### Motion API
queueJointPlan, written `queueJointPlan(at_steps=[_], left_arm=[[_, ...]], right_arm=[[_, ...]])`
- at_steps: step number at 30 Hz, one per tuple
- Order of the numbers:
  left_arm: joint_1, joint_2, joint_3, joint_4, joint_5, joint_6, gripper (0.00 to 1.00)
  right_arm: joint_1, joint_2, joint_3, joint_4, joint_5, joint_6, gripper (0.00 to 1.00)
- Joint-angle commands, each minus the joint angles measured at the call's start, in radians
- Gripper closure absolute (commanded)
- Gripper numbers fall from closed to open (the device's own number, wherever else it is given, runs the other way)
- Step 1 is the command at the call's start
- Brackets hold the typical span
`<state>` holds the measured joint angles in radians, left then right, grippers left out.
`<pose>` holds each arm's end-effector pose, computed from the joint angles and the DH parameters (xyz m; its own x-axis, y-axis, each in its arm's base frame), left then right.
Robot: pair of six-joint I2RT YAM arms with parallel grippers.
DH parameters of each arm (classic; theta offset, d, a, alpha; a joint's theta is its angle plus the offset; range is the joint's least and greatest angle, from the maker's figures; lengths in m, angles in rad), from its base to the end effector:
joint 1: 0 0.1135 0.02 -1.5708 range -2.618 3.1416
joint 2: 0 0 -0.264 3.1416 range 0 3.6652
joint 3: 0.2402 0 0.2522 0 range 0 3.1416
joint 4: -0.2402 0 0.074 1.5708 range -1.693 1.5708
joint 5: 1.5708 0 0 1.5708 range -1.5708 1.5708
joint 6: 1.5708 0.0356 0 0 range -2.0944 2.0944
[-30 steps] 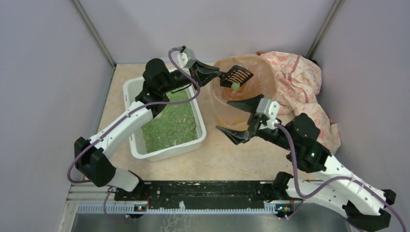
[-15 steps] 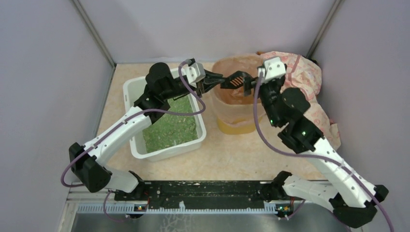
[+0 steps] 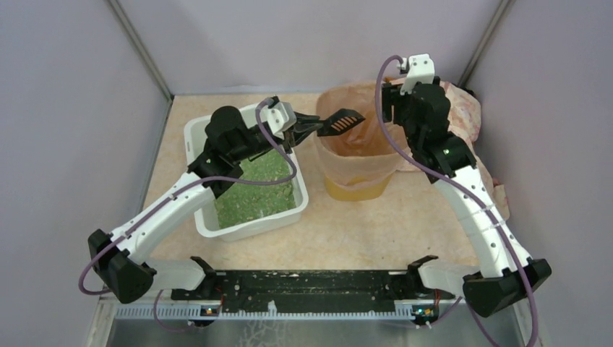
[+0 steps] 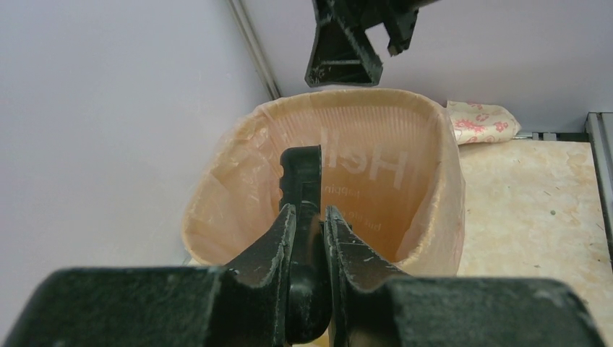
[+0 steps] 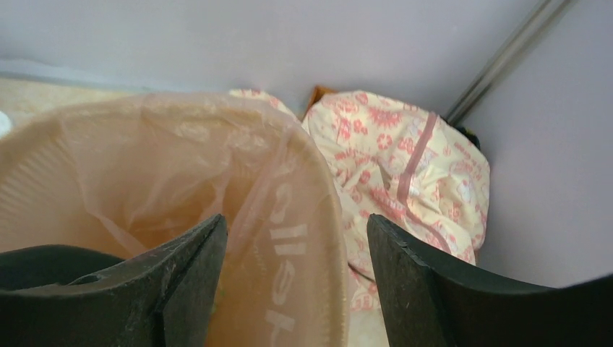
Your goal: Clean the litter box
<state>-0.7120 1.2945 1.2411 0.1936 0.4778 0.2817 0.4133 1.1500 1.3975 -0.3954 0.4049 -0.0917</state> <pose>0.2167 -0.2086 0.4291 0.3587 0.0165 -0.9333 0.8590 0.3854 0.3370 0.2259 0.0838 0.4569 -0.1333 -0.1503 -0.9796 -0.0246 0.9886 -0.1484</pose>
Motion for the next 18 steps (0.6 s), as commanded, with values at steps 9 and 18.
queueJointPlan(at_steps=[9, 18], left_arm=[[-0.004, -0.095, -0.047, -0.012, -0.045, -0.002, 1.00], [-0.004, -0.084, -0.043, -0.022, -0.035, -0.005, 1.00]], right_arm=[[-0.073, 0.112, 0.012, -0.100, -0.118, 0.051, 0.29], [-0.146, 0.053, -0.101, -0.004, -0.152, 0.117, 0.31]])
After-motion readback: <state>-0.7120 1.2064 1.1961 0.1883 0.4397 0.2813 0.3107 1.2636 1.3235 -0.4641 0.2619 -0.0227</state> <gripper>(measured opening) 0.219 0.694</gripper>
